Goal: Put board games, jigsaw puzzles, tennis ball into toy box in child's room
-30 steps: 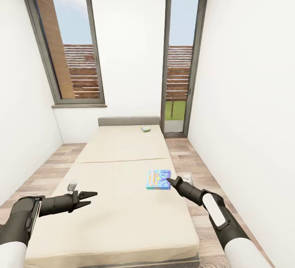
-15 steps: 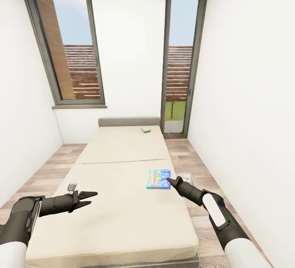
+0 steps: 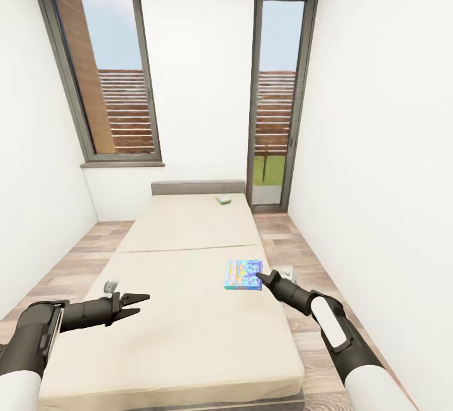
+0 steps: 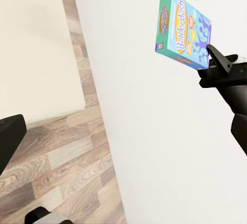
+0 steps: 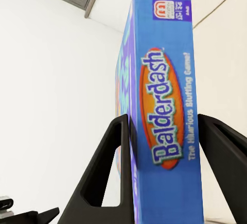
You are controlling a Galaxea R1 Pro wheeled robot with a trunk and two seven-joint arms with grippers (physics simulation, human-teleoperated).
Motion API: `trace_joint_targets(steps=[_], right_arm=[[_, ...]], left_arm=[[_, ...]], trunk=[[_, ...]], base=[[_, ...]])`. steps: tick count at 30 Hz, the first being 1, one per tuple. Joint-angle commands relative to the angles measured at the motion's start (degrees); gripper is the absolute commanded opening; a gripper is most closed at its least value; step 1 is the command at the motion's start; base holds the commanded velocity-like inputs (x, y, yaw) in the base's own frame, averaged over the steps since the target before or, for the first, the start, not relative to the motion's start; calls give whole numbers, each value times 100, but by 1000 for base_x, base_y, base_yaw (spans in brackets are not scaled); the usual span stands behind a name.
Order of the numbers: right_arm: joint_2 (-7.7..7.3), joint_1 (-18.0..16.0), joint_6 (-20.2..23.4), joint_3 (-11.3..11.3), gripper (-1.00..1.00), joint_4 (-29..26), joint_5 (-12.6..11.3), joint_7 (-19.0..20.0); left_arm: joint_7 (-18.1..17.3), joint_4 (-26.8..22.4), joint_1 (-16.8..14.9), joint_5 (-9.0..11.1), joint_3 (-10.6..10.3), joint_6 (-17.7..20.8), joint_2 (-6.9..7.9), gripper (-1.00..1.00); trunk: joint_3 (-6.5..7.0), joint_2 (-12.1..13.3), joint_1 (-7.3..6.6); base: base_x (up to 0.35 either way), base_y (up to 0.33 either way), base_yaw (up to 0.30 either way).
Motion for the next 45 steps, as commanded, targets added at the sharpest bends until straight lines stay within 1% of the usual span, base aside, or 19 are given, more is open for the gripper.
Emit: trace_joint_targets(steps=[1, 28, 41, 45], right_arm=[[6, -4, 46, -24, -100, -2, -14, 8], [11, -4, 38, -22, -100, -4, 5, -40], [11, -3, 37, -22, -100, 4, 5, -53], [11, -3, 33, -22, -100, 4, 5, -53]], left_arm=[[-55, -4, -7, -61, 12, 60, -6, 100], [-57, -4, -7, -60, 12, 58, -16, 100], [-74, -4, -7, -52, 58, 47, -16, 100], [-75, -4, -7, -52, 57, 45, -16, 100]], trunk=[[8, 33, -21], [493, 1116, -614], [493, 1116, -614], [493, 1116, -614]], base=[[0, 0, 0], [0, 0, 0], [-3, 0, 0], [-123, 0, 0]])
